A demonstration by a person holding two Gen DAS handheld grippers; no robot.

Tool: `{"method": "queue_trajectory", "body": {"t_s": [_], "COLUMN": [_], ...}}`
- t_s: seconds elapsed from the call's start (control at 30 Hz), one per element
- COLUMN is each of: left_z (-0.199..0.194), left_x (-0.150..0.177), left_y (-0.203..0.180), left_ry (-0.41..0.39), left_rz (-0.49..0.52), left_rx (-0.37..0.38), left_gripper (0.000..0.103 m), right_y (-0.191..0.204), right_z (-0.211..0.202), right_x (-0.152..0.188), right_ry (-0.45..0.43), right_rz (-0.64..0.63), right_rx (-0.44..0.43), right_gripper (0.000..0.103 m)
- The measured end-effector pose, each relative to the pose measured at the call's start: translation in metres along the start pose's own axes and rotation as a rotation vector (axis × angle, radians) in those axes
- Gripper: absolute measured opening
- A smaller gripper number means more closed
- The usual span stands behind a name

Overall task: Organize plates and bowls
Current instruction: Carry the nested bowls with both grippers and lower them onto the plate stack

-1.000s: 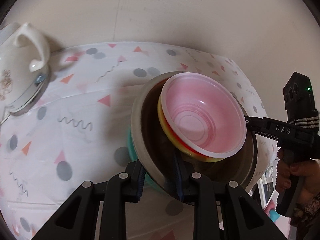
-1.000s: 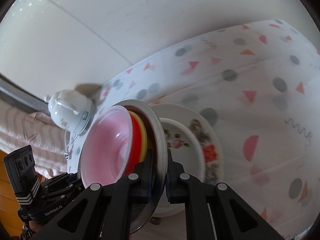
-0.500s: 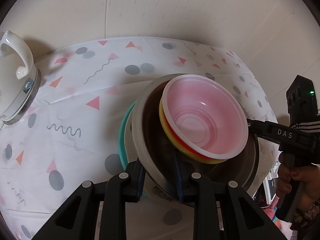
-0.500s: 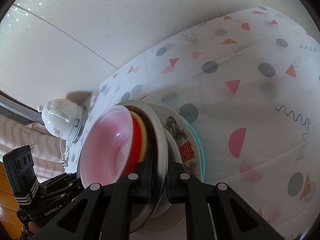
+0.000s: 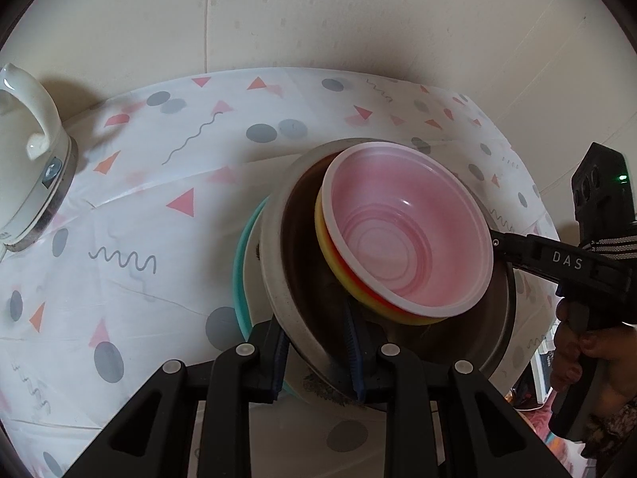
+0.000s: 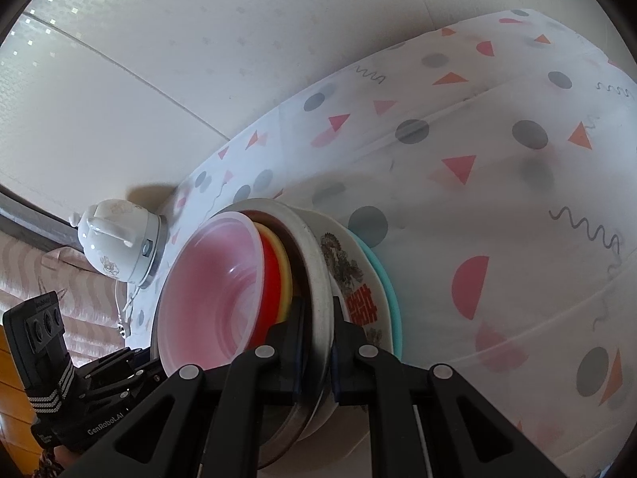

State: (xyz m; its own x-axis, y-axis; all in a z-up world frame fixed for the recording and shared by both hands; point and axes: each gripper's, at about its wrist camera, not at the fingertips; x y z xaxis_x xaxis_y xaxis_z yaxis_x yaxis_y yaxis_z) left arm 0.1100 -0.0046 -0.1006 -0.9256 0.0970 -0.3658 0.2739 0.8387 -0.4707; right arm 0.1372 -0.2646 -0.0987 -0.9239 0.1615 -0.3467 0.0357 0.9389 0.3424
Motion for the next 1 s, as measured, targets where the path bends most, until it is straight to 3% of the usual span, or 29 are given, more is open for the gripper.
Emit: {"method": "queue_trajectory", "body": {"t_s": [0.47,0.63,1.0], "left_z": [0.006,0.004,-0.002], "left_x": [0.006,0.008,0.012], "left_y": [0.0,-0.002,-0.003], "left_ry": [0.012,0.007,-0.005], "left_rz": [-0.014,-0.007,-0.009], "left_rx": [-0.009,-0.021,-0.025], "left_gripper": [0.025,0.025,0.025], "right_y": [0.003,0.005,0.002], "right_z": [-0.002,-0.005,-0.014], "right_x": [0.001,0.002,0.008], "right_ry": [-0.032,-0.038,-0.047], "right_rz": [-0.012,-0.031,-0.029], "right_rx": [0.04,0.087,0.082], "right_gripper": [0.012,0.017,0.017]}}
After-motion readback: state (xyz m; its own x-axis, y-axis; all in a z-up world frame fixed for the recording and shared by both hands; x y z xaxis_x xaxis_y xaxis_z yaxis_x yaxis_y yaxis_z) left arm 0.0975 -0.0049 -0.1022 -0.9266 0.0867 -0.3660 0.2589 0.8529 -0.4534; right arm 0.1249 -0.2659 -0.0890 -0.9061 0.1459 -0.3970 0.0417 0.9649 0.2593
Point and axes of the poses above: each gripper's, at about its wrist camera, not at the fingertips, and z roughly the way its jaws point, y to its left, x to its underside, and after that the axes turned 15 degrees about x, right-handed
